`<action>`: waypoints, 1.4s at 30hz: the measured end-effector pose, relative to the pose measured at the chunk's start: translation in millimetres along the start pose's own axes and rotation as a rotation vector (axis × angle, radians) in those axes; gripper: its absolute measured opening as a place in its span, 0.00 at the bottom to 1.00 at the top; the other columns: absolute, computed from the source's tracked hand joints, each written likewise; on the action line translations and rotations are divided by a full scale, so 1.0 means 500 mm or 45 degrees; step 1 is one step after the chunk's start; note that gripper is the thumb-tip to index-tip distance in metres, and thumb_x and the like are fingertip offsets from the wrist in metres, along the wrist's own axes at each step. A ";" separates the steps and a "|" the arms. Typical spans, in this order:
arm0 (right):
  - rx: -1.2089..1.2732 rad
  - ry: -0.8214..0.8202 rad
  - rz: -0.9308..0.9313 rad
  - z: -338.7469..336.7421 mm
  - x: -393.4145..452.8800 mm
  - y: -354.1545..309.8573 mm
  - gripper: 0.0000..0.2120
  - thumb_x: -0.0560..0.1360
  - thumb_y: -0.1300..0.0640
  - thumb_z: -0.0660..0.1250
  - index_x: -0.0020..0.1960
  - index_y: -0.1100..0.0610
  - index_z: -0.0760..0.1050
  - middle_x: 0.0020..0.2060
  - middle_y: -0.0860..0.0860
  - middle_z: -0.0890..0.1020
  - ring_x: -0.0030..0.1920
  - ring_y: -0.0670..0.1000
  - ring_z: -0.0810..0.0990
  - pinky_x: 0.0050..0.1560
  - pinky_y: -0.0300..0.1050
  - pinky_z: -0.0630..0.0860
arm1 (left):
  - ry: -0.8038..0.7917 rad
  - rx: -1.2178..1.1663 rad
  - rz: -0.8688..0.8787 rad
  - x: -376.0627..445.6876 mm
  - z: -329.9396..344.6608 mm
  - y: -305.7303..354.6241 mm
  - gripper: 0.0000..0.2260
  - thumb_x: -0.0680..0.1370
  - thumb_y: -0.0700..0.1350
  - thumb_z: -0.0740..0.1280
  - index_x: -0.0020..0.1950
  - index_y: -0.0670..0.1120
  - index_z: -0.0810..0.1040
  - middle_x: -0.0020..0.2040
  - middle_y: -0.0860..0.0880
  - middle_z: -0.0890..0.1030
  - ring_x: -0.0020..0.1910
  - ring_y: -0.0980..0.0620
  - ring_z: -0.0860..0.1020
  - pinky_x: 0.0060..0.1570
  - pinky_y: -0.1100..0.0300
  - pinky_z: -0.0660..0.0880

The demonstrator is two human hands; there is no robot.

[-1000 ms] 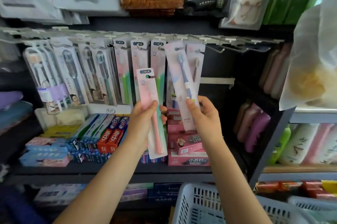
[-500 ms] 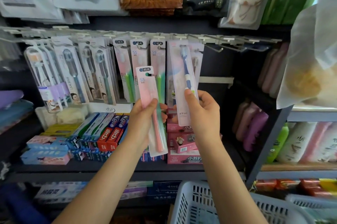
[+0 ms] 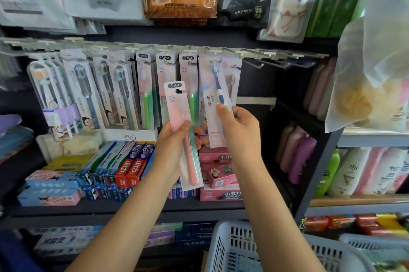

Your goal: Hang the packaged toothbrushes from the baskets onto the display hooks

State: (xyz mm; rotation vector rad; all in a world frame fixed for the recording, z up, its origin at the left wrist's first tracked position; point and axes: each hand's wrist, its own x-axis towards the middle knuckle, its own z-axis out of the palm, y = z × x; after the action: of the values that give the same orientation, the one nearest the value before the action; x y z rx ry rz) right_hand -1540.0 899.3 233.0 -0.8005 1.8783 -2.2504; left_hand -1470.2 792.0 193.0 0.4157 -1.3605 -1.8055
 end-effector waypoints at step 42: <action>0.113 -0.503 0.154 0.050 -0.060 0.147 0.07 0.83 0.56 0.64 0.58 0.59 0.76 0.39 0.57 0.84 0.32 0.58 0.82 0.32 0.50 0.80 | -0.003 0.249 -0.109 0.038 -0.054 0.017 0.05 0.77 0.49 0.73 0.51 0.50 0.86 0.48 0.49 0.87 0.51 0.47 0.84 0.53 0.50 0.79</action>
State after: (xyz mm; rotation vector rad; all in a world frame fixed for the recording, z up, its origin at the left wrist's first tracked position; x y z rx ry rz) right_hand -1521.3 872.0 156.7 -0.9999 1.5886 -1.9169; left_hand -1460.1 759.4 195.1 0.5836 -1.5481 -1.7470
